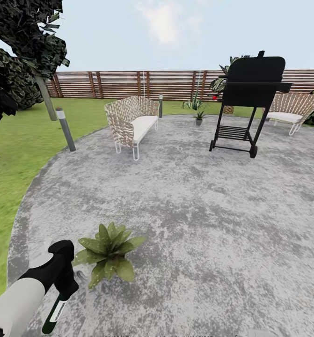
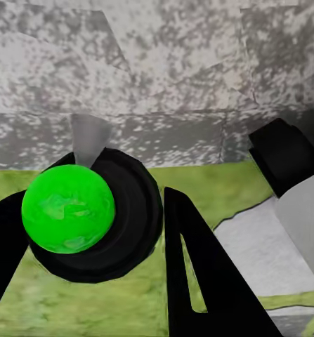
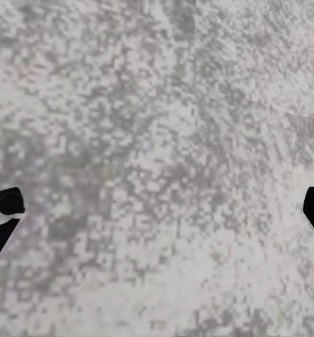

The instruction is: Pick up the pesticide atomizer in the garden and spray insectifuge to fully cover both potted plants in the garden.

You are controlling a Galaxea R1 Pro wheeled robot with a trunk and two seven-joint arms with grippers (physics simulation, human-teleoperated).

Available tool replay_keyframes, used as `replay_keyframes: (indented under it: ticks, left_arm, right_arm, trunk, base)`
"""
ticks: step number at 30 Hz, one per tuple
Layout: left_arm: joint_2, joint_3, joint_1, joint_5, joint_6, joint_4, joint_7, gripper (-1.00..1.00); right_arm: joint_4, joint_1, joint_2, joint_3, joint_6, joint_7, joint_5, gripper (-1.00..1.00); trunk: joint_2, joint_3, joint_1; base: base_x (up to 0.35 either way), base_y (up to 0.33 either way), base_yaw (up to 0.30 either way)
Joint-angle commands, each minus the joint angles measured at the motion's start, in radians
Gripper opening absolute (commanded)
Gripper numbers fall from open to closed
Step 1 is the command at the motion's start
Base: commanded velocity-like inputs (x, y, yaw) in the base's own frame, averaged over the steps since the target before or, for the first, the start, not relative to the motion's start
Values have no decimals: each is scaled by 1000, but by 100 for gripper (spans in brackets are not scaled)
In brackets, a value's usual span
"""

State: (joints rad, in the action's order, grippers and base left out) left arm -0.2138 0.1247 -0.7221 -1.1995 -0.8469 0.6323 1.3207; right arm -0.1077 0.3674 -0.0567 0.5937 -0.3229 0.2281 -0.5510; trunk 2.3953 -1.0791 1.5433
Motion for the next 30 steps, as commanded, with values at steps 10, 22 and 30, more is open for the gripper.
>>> replay_keyframes:
  ticks: [10,22,30]
  left_arm:
    - [0,4,1,-6,-10,4,9,-100]
    - [8,2,49,29,-10,3,-110,-100]
    - [20,1,53,156,-11,15,-155,-100]
  right_arm:
    - [2,1,0,8,-4,3,-10,100]
    - [2,1,0,8,-4,2,-10,100]
    - [0,1,0,8,-3,1,-10,100]
  trunk:
    - [0,-1,0]
    - [0,-1,0]
    - [0,-1,0]
  base:
    - [-134,-155,250]
    - [-3,-3,104]
    - [0,0,190]
